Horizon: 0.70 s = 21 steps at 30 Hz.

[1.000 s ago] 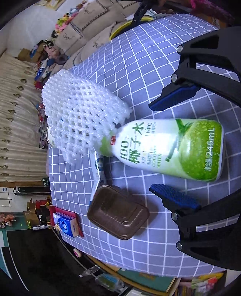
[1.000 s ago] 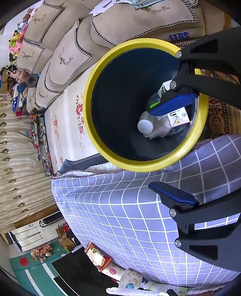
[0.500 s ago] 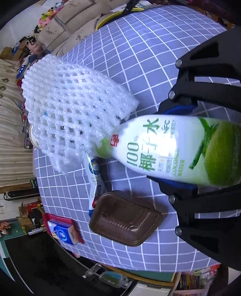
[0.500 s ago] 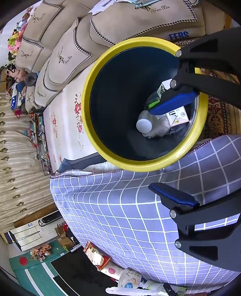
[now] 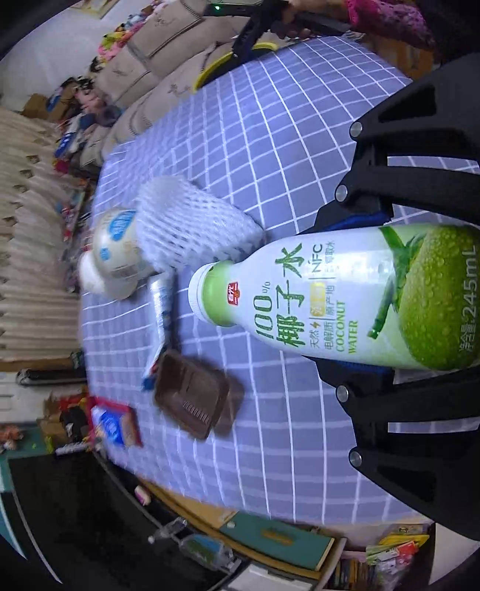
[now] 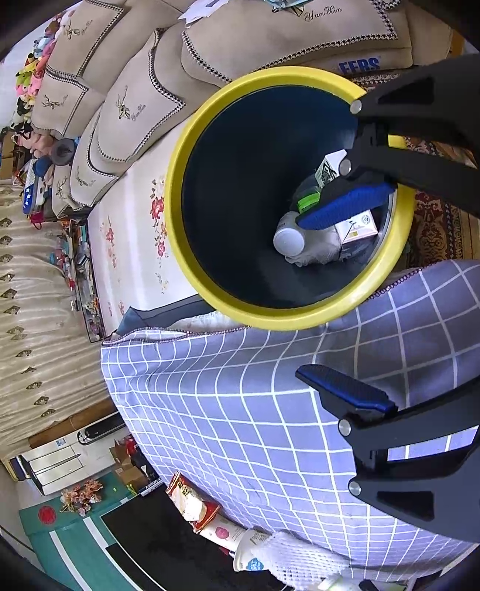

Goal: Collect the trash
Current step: 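Carry the coconut water bottle to the yellow bin and release it with the left gripper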

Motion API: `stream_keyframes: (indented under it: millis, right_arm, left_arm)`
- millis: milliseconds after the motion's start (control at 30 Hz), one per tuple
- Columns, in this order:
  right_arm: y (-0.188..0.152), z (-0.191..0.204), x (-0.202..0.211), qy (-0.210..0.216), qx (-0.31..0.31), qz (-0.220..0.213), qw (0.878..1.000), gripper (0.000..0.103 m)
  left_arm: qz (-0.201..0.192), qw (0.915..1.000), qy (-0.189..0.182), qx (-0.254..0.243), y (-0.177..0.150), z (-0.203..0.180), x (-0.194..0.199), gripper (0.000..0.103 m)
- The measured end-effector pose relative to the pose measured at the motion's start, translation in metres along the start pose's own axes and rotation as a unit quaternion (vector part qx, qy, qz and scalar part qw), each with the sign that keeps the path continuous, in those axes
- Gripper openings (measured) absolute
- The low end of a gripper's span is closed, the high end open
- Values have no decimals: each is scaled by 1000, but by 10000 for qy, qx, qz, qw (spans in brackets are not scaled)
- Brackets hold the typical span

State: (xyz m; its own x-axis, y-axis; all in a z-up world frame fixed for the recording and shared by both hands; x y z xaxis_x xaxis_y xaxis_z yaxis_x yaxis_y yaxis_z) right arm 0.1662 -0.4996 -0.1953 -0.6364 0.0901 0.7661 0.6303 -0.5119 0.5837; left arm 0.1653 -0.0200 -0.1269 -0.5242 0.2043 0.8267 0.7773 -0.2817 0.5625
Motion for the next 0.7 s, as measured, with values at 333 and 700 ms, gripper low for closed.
stream_keyframes:
  millis: [333, 700]
  right_arm:
    - [5, -17, 33, 21, -106, -349, 9993, 71]
    - [5, -97, 92, -583, -524, -961, 9923, 72]
  left_arm:
    - [-387, 9933, -667, -857, 33, -77, 34, 51]
    - [-150, 9445, -2151, -2478, 112, -286, -40, 51]
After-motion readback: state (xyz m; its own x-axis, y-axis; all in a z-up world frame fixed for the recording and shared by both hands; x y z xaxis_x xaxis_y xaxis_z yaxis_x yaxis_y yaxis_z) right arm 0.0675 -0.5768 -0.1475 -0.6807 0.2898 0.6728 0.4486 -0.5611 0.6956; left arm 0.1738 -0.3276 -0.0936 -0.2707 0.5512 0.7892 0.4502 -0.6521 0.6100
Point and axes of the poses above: each gripper's, at about its wrist camera, not at the fingertips, and x roughly against the way its jaws point, z to its left, y to its top, the point moved 2 cm from there along -x, roughly the way its jaws point, and after that the axes turned 6 degrees about -x, right-handed, at the moved point
